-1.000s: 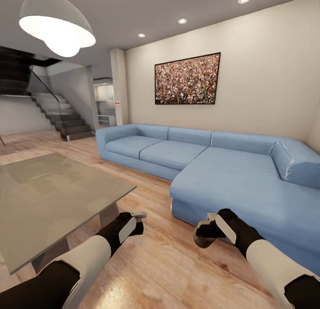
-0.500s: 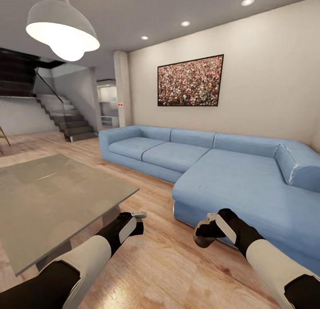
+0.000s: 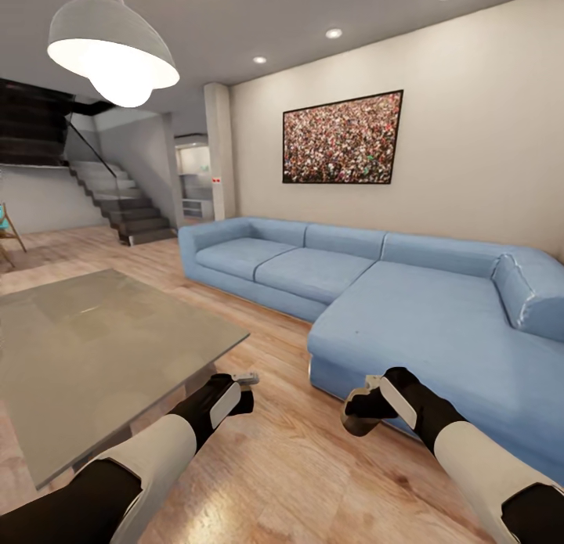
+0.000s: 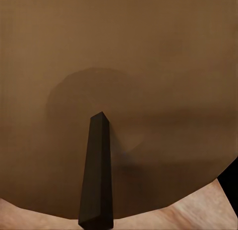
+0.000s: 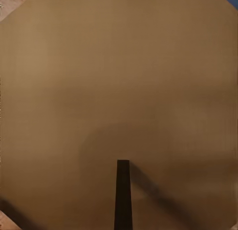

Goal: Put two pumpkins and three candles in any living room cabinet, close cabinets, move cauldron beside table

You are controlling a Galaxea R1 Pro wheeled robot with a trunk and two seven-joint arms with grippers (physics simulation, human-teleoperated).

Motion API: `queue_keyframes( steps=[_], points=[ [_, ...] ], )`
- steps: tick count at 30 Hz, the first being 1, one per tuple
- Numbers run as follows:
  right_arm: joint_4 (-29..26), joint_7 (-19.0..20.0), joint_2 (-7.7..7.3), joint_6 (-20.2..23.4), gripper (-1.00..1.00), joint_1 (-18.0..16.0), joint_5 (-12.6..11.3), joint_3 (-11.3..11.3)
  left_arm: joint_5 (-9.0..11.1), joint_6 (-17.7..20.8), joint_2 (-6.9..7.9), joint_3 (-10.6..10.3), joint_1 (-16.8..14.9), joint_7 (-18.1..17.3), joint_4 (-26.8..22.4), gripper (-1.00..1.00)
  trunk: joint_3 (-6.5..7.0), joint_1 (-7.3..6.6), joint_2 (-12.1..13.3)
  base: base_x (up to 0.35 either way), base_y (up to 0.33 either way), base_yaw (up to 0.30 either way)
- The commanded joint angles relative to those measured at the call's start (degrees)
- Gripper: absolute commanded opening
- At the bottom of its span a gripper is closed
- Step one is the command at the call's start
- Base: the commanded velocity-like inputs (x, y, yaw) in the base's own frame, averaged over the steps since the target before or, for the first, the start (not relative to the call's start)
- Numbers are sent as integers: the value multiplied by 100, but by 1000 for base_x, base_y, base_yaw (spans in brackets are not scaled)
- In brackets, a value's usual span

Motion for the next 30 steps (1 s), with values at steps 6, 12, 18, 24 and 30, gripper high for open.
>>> queue_keyframes(
  steps=[6, 12, 18, 24, 30],
  points=[
    [-10, -39, -10, 14, -100, -5, -66, 40, 60, 19, -4, -44, -3, 48, -5, -100, 89, -134, 239, 0, 0, 14],
    [-10, -39, -11, 14, -100, -5, -57, 40, 60, 27, -17, -44, -3, 48, -1, -100, 196, -265, 479, 0, 0, 0],
    [-10, -39, -11, 10, -100, -5, -54, 40, 60, 27, -22, -44, -3, 48, 0, -100, 304, -397, 720, 0, 0, -91],
    [-10, -39, -5, 8, -100, -5, -53, 40, 55, 28, -22, -44, -3, 48, 0, -100, 391, -529, 961, 0, 0, -184],
    [-10, -39, -5, 6, -100, -5, -55, 40, 58, 28, -22, -44, -3, 47, 0, -100, 459, -661, 1201, 0, 0, -63]
  ],
)
